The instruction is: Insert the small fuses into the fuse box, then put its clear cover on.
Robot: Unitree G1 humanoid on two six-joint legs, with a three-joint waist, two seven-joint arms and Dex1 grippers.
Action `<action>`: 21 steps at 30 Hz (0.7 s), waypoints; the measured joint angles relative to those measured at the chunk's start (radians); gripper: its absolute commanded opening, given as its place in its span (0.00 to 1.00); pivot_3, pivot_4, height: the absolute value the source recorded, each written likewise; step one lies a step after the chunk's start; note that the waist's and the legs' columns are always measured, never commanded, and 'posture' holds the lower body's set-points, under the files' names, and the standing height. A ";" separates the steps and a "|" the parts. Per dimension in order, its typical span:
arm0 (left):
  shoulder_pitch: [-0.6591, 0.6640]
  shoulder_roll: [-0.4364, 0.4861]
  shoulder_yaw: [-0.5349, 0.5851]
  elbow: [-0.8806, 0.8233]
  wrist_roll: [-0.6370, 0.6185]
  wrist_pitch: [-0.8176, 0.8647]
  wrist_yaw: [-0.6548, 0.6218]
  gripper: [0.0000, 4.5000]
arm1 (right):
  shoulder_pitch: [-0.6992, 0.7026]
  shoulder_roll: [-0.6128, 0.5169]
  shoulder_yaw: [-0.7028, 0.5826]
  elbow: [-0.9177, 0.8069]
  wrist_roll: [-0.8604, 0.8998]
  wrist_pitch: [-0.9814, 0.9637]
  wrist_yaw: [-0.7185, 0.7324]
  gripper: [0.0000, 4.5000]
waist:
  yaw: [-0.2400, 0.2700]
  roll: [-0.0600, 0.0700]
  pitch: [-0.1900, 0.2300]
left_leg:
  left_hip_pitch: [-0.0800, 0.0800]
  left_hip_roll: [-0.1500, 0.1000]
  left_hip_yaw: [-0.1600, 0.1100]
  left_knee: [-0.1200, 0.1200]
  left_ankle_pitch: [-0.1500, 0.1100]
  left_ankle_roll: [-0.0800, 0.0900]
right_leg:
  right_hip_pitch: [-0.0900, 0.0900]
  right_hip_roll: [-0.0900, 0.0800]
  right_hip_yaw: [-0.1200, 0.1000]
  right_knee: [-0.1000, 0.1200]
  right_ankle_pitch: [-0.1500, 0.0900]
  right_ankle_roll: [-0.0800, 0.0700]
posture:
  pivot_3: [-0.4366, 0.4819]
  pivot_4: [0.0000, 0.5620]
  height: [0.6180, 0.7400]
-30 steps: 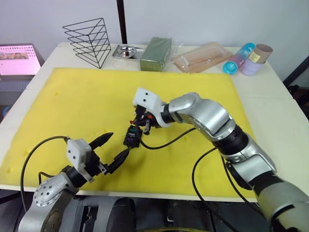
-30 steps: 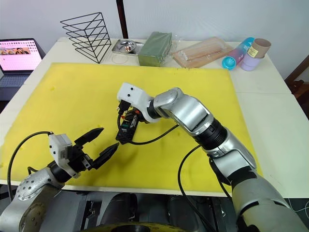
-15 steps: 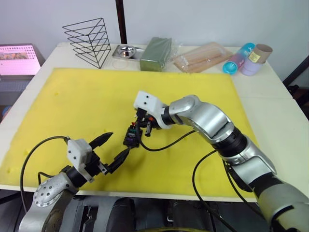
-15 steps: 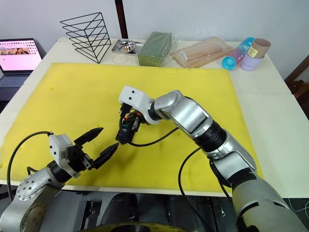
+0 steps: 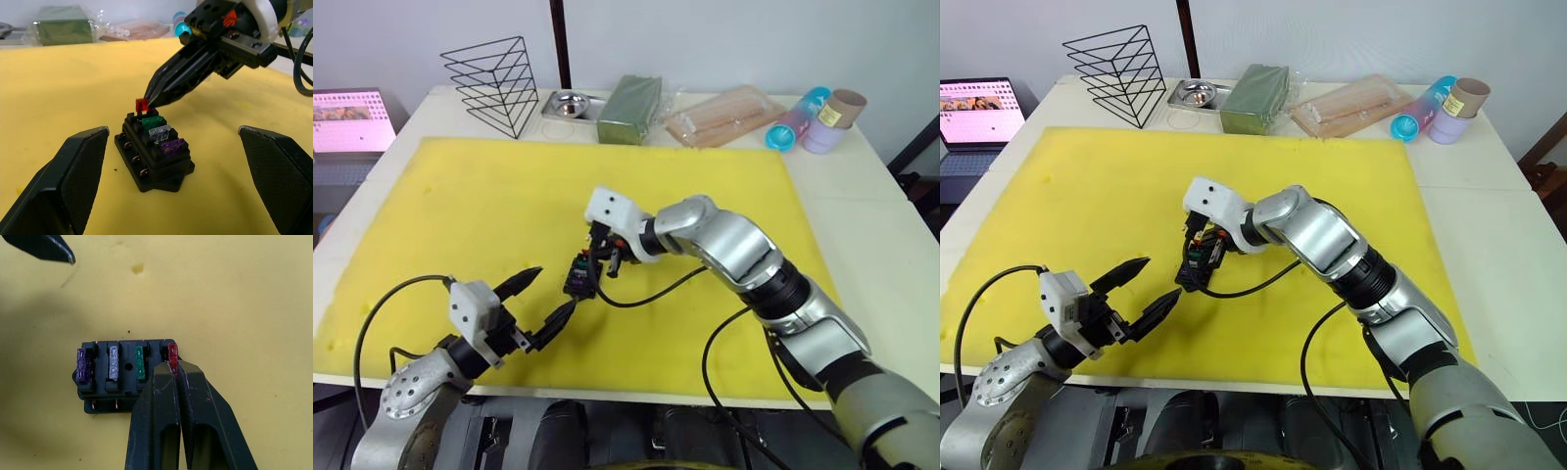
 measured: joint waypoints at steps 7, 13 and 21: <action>0.000 0.000 0.000 0.000 0.004 0.000 0.001 1.00 | 0.001 0.007 0.006 0.002 -0.012 -0.004 0.002 0.00 | -0.001 0.000 0.000 | 0.000 0.000 0.000 0.000 0.000 0.000 | 0.000 0.000 0.000 0.000 0.000 0.000 | 0.48 0.27 1.00; -0.009 0.000 0.000 0.000 0.005 0.000 0.007 1.00 | 0.007 0.020 0.011 0.013 -0.032 -0.008 0.001 0.00 | -0.001 0.000 0.000 | 0.000 0.000 0.000 0.000 0.000 0.000 | 0.000 0.000 0.000 0.000 0.000 0.000 | 0.48 0.27 1.00; -0.009 0.000 0.000 0.000 0.007 0.000 0.012 1.00 | 0.009 0.024 0.014 0.013 -0.045 -0.013 0.005 0.00 | -0.002 0.000 0.000 | 0.000 0.000 0.000 0.000 0.000 0.000 | 0.000 0.000 0.000 0.000 0.000 0.000 | 0.48 0.27 1.00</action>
